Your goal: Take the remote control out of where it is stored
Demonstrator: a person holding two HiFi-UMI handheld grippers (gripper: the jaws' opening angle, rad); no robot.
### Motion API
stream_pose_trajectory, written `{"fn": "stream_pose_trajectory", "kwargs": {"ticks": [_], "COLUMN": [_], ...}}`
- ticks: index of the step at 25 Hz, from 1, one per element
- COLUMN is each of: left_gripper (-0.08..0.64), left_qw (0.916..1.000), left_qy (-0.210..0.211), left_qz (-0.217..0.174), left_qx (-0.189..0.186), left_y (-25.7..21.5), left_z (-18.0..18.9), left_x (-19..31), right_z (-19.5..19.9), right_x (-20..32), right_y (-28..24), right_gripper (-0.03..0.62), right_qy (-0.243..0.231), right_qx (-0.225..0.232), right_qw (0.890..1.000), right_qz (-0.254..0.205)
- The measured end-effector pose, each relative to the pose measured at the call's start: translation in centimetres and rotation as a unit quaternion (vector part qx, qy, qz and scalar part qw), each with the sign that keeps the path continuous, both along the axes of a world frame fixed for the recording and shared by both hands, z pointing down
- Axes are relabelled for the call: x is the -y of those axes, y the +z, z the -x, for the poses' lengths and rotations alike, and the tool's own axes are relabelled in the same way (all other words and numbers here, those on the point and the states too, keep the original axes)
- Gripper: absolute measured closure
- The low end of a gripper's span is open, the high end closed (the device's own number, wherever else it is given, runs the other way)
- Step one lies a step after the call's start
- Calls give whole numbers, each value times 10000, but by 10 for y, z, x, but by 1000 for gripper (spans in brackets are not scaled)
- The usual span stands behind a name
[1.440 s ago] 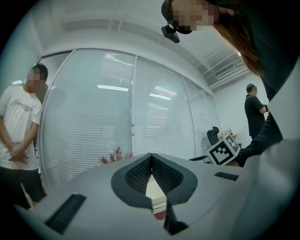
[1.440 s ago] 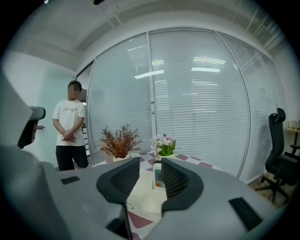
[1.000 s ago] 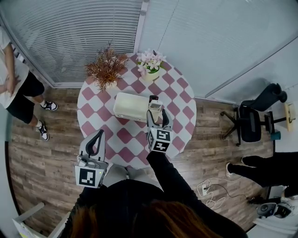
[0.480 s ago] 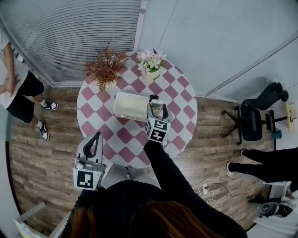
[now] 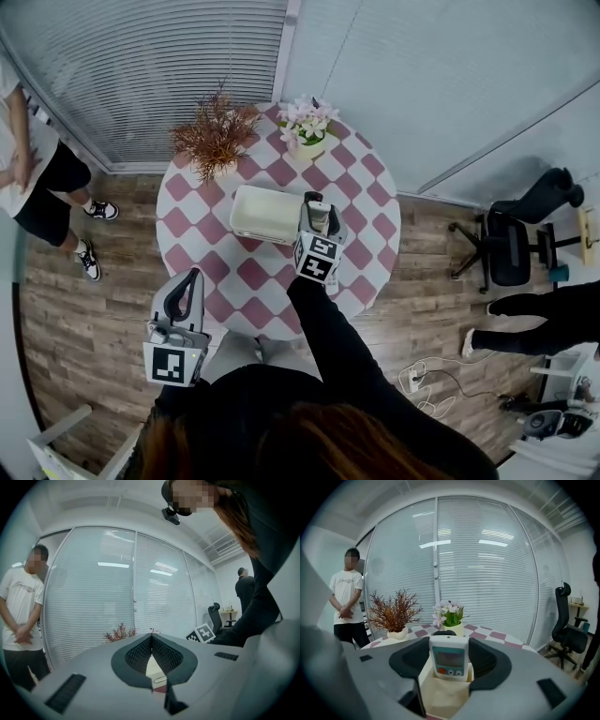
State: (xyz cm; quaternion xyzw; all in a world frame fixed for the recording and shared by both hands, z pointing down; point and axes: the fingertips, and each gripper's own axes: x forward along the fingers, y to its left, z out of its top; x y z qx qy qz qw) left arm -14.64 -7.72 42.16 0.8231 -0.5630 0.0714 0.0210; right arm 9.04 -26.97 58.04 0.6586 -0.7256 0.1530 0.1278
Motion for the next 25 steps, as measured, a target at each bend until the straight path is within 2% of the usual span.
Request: {"fn": "stream_pose_trajectory", "kwargs": {"ticks": [10, 25], "left_gripper": [554, 554], "left_qw": [10000, 9996], "left_qy": [-5, 254], "left_qz": [26, -48], "left_qx": [28, -118], "left_y": [2, 0], "left_z": [4, -13], "left_x": [2, 11], "right_z": [5, 4], "right_x": [-1, -24], "right_y": [-5, -69], "right_gripper": [325, 327], "right_qy": [-179, -438], "right_qx": [-116, 24], "right_qw": [9997, 9959], "right_qz": [-137, -793]}}
